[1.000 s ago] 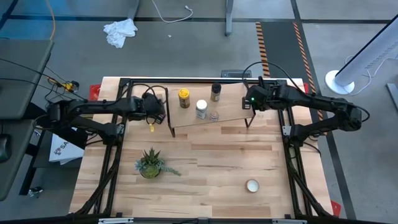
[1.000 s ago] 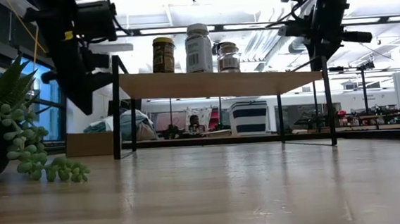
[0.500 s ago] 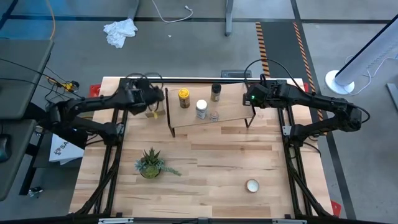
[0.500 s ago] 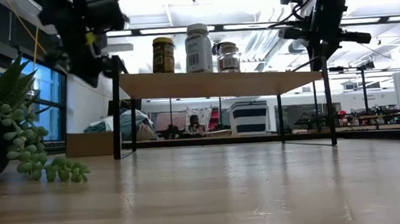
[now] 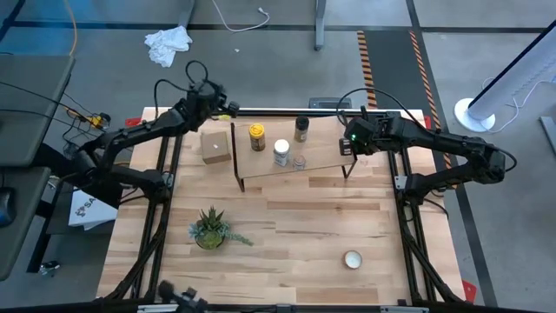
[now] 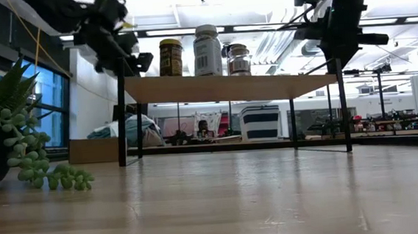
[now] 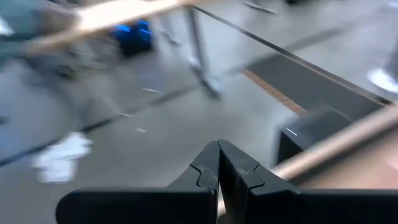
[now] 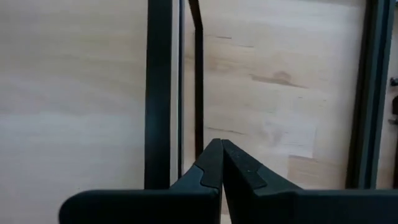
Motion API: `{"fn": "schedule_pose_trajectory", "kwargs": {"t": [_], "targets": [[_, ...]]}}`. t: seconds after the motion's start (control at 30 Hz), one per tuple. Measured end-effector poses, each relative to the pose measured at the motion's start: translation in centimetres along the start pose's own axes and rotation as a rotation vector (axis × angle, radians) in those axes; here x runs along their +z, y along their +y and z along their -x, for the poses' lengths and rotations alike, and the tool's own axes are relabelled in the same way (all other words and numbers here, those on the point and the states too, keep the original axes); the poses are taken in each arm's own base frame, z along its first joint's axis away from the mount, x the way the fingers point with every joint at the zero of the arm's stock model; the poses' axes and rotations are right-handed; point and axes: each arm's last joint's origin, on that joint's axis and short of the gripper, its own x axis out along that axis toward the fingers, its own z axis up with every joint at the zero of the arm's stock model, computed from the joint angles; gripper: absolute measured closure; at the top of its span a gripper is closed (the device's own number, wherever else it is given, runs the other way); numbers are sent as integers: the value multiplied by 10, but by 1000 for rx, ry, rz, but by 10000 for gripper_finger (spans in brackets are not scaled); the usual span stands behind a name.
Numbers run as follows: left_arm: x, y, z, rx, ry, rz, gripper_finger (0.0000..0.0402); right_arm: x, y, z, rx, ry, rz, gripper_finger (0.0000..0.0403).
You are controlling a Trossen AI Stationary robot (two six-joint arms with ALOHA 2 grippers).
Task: Shelf spices
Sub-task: Move the shelf to the center of the table
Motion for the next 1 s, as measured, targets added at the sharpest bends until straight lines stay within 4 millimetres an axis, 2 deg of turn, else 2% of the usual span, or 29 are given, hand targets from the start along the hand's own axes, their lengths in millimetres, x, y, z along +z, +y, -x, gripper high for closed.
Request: {"fn": "schedule_pose_trajectory", "kwargs": {"t": [0.17, 0.43, 0.73, 1.0], "targets": [[-15, -14, -19, -158, 62, -60, 401, -3, 1, 1, 23, 37, 45, 403], [-27, -40, -35, -229, 53, -61, 401, -12, -4, 9, 3, 48, 83, 403], [-35, -59, -34, -357, 86, -65, 401, -14, -19, 25, 26, 19, -25, 403], [-36, -68, -29, -384, 81, -86, 401, -17, -4, 27, 130, -28, -48, 403]]}}
